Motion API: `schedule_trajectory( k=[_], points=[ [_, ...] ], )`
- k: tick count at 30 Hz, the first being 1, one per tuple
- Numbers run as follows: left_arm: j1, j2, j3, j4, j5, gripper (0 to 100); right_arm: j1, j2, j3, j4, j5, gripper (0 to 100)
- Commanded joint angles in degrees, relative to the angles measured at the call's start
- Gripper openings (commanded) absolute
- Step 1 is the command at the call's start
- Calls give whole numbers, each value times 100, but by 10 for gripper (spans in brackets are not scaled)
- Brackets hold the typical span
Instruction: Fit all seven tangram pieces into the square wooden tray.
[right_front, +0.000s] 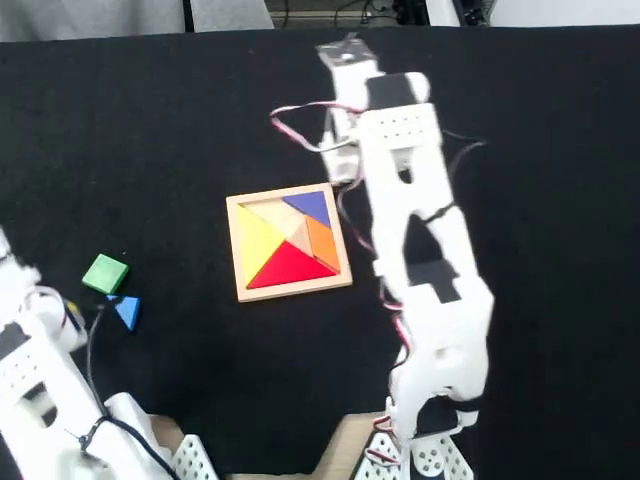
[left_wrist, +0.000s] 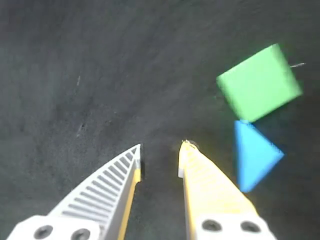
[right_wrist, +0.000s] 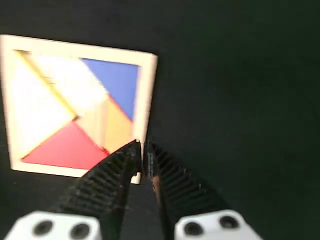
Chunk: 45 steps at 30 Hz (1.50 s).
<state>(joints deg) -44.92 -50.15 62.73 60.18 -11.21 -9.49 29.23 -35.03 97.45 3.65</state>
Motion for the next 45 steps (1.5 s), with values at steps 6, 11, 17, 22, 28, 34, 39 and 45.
schedule_trajectory(
  k=[6,11,17,22,28,34,39,45],
  points=[
    [1499,114,-4330,3191,-88,138,589,-1244,1631,-826,35,11],
    [1868,1284,-5727,4079,-88,138,598,-2352,3398,-1767,343,11],
    [2044,3015,-5420,4070,-949,139,589,-3705,5675,-3420,396,11],
    [2044,3279,-4848,3842,-2259,265,598,-4075,6765,-4545,396,14],
    [1798,3297,-3257,2224,-2769,274,589,-3741,6826,-4765,396,15],
    [1402,3341,-1754,334,-2760,274,598,-3248,6571,-4800,510,15],
    [1376,3341,-1024,-686,-2769,275,589,-2985,6396,-4791,668,14],
    [1393,3349,-1156,-730,-2699,275,589,-2958,6387,-4791,668,14]
  ],
)
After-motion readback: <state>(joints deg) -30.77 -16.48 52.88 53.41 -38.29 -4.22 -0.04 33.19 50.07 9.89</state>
